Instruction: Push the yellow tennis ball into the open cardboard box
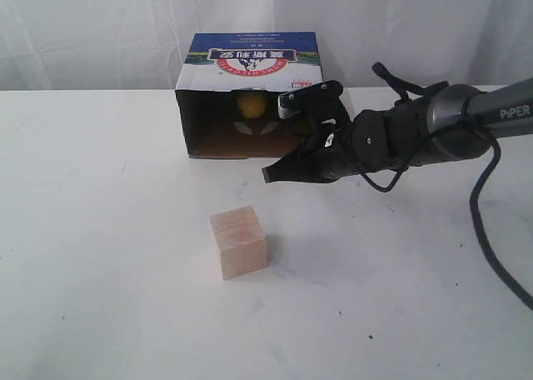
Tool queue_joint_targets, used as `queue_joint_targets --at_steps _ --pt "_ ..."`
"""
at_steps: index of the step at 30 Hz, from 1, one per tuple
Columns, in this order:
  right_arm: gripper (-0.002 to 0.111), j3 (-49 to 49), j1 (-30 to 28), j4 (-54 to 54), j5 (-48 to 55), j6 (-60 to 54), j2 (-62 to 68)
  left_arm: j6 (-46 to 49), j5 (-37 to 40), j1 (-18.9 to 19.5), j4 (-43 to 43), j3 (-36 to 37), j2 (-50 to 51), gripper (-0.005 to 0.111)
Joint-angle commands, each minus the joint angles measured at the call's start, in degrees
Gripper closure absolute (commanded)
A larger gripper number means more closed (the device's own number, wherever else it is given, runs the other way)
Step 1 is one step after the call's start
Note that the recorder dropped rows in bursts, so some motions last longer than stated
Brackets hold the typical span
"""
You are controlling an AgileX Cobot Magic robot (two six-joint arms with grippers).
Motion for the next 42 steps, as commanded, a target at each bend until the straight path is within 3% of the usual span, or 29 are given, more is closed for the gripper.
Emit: queue_joint_targets --at_steps 1,6,9,11,13,15,17,21,29,31,38,42 --pt "0.108 0.2 -0.3 -0.2 6.8 0.2 -3.1 -0.5 0.0 0.1 -0.4 0.2 -0.3 0.107" --pt "0.108 0.2 -0.8 -2.3 18.7 -0.1 -8.2 -0.5 0.0 0.1 -0.4 0.2 -0.3 0.107" --pt "0.108 0.2 -0.8 -13.1 26.7 0.3 -10.9 -0.5 0.0 0.1 -0.4 0.2 -0.3 0.107" --pt "0.108 0.2 -1.8 -23.4 30.4 5.7 -12.9 -0.5 0.0 0.1 -0.4 0.2 -0.3 0.107" --pt "0.108 0.2 -4.8 -38.2 35.0 21.9 -16.2 -0.5 0.0 0.1 -0.4 0.2 -0.3 0.107" --pt "0.108 0.2 -7.3 -43.4 36.9 35.0 -18.7 -0.5 0.0 0.1 -0.4 0.2 -0.3 0.107" --pt "0.108 0.2 -9.9 -43.8 36.6 44.1 -22.2 -0.5 0.0 0.1 -0.4 0.2 -0.3 0.107" --pt "0.108 0.5 -10.8 -43.8 33.5 44.2 -27.1 -0.5 0.0 0.1 -0.4 0.2 -0.3 0.107" --pt "0.108 7.0 -10.9 -52.6 9.6 44.2 -41.9 -0.5 0.0 0.1 -0.4 0.2 -0.3 0.107" --pt "0.108 6.9 -10.9 -54.0 7.6 44.2 -46.3 -0.5 0.0 0.1 -0.4 0.2 -0.3 0.107" --pt "0.108 6.9 -10.9 -54.0 8.6 44.2 -57.3 -0.5 0.0 0.1 -0.4 0.2 -0.3 0.107" --pt "0.108 6.9 -10.9 -53.8 14.1 44.2 -62.3 -0.5 0.0 0.1 -0.4 0.2 -0.3 0.107"
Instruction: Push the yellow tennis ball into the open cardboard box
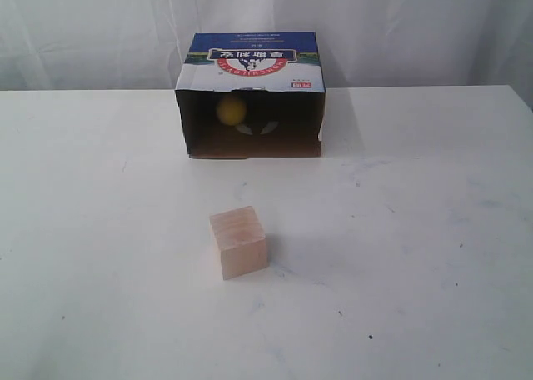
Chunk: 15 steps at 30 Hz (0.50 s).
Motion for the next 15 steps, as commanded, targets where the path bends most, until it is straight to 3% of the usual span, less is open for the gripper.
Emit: queue_joint_targets --at_steps 1,5,7,15 --pt "0.108 0.2 -0.5 0.0 7.8 0.3 -5.2 -0.5 0.0 0.1 -0.4 0.2 -0.3 0.107" --pt "0.108 0.8 -0.5 0.7 20.7 0.3 -7.8 -0.5 0.0 0.1 -0.4 0.2 -0.3 0.107" --pt "0.108 2.6 -0.5 0.9 21.3 -0.4 -10.4 -0.5 0.0 0.1 -0.4 0.2 -0.3 0.107" --pt "0.108 17.0 -0.5 0.9 -1.5 -5.1 -26.5 -0.5 0.0 0.1 -0.4 0.2 -0.3 0.107"
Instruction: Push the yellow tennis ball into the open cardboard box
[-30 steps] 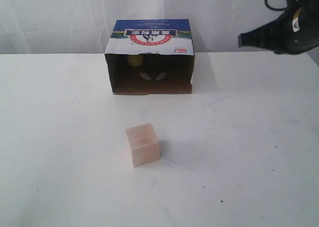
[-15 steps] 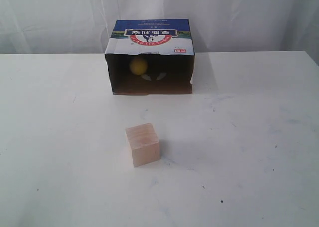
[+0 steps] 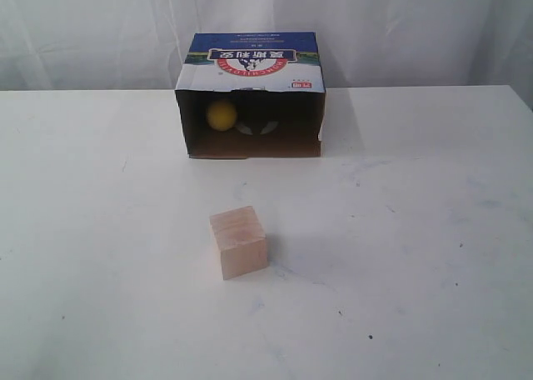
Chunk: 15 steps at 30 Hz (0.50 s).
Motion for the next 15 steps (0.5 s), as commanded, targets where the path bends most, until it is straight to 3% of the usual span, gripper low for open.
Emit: queue_joint_targets --at_steps 1,9,15 --pt "0.108 7.1 -0.3 0.3 -11.0 0.0 -7.4 -0.5 0.0 0.1 -0.4 0.2 -0.3 0.107" --pt "0.108 9.1 -0.3 1.5 -13.5 5.0 -10.5 -0.5 0.0 0.1 -0.4 0.2 -0.3 0.107" --pt "0.108 9.1 -0.3 1.4 -2.3 3.5 -10.5 -0.5 0.0 0.1 -0.4 0.2 -0.3 0.107"
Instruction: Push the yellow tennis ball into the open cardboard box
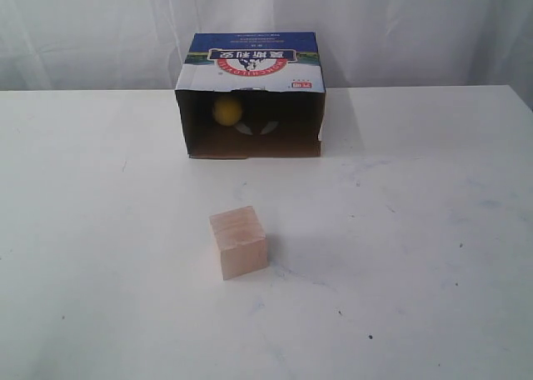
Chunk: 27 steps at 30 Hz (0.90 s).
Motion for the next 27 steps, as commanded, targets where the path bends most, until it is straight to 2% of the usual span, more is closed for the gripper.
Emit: queue_joint_targets --at_steps 1,4,10,16,20,22,27 --pt "0.108 0.4 -0.3 0.1 8.3 -0.8 -0.2 -0.5 0.0 0.1 -0.4 0.2 -0.3 0.107" --pt "0.108 1.8 -2.7 0.2 7.8 -2.5 -3.1 -0.5 0.0 0.1 -0.4 0.2 -0.3 0.107" --pt "0.108 4.9 -12.9 0.2 2.3 -3.9 -10.3 -0.5 0.0 0.1 -0.4 0.2 -0.3 0.107" --pt "0.108 6.5 -13.4 0.2 2.1 -3.9 -10.8 -0.5 0.0 0.1 -0.4 0.2 -0.3 0.107" --pt "0.108 11.6 -13.4 0.2 -1.7 -6.2 -11.1 -0.5 0.0 0.1 -0.4 0.2 -0.3 0.107" --pt "0.108 14.8 -13.4 4.5 -2.7 -11.8 -11.4 -0.5 0.0 0.1 -0.4 0.2 -0.3 0.107" --pt "0.108 22.7 -15.2 29.1 -6.1 -40.9 -14.6 -0.5 0.0 0.1 -0.4 0.2 -0.3 0.107"
